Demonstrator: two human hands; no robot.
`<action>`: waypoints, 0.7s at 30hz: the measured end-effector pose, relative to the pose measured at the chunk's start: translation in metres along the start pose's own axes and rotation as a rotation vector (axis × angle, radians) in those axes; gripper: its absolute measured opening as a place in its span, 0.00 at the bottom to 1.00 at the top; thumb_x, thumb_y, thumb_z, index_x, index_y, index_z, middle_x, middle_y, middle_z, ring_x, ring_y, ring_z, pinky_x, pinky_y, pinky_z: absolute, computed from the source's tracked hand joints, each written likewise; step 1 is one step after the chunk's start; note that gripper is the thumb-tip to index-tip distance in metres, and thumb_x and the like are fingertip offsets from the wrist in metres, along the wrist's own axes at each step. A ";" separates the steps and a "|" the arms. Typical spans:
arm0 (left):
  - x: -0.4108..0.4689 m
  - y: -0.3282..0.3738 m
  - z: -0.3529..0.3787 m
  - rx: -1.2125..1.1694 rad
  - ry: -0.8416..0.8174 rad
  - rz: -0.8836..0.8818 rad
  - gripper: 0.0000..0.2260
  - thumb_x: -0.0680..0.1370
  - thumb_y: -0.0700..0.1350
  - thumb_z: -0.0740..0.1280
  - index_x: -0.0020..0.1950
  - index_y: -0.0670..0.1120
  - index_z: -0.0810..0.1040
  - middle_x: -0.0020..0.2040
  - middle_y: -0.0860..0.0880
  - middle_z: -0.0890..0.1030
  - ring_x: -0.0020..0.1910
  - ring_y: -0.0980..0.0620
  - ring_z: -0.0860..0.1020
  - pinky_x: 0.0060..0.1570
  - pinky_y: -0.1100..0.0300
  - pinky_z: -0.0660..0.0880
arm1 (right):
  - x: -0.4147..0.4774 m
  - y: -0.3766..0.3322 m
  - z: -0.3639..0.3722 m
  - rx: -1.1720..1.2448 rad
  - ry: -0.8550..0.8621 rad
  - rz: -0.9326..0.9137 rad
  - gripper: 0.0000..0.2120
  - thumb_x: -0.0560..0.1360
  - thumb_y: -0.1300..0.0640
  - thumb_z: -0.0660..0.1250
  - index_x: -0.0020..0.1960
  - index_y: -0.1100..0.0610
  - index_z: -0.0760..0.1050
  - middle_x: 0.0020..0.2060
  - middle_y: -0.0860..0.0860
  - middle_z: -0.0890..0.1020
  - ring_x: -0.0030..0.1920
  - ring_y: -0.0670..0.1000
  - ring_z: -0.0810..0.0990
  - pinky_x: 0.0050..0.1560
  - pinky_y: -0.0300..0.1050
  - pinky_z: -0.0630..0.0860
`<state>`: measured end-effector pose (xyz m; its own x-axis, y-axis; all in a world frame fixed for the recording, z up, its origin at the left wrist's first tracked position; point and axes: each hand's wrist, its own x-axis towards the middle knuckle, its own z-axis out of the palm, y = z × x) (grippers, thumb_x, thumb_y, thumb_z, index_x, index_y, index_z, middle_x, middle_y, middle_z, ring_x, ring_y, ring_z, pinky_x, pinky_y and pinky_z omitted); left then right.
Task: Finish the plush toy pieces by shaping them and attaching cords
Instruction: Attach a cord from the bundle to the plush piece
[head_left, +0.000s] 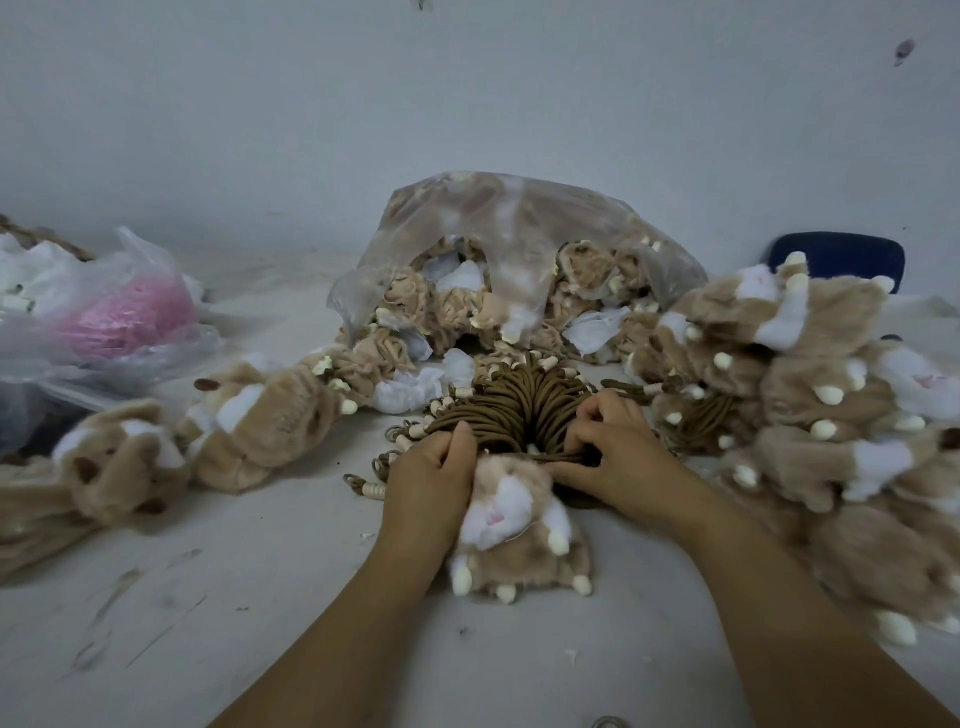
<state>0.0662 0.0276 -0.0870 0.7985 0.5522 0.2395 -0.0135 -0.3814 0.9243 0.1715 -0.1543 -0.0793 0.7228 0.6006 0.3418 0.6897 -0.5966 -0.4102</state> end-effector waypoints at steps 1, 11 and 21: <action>0.000 -0.001 0.000 -0.005 -0.008 -0.004 0.22 0.81 0.50 0.62 0.28 0.47 0.62 0.22 0.55 0.65 0.24 0.58 0.63 0.27 0.64 0.61 | 0.000 0.002 0.000 0.002 0.005 -0.006 0.13 0.70 0.39 0.69 0.36 0.47 0.72 0.47 0.37 0.66 0.51 0.42 0.63 0.48 0.28 0.59; 0.000 -0.002 -0.001 0.108 -0.166 0.059 0.12 0.81 0.55 0.63 0.41 0.51 0.76 0.34 0.59 0.79 0.37 0.61 0.76 0.40 0.58 0.73 | 0.002 -0.006 -0.009 0.407 0.294 0.420 0.09 0.77 0.51 0.57 0.42 0.49 0.75 0.38 0.47 0.79 0.38 0.43 0.76 0.34 0.43 0.68; -0.002 -0.002 0.012 0.249 -0.416 0.300 0.22 0.81 0.45 0.65 0.75 0.52 0.69 0.70 0.53 0.75 0.69 0.55 0.72 0.68 0.61 0.67 | 0.002 -0.036 -0.011 0.485 0.270 0.092 0.13 0.72 0.54 0.56 0.36 0.43 0.76 0.44 0.40 0.77 0.51 0.38 0.73 0.50 0.29 0.67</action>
<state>0.0723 0.0186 -0.0930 0.9520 0.0741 0.2968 -0.1739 -0.6673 0.7242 0.1486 -0.1369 -0.0546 0.8083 0.3616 0.4646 0.5708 -0.2883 -0.7688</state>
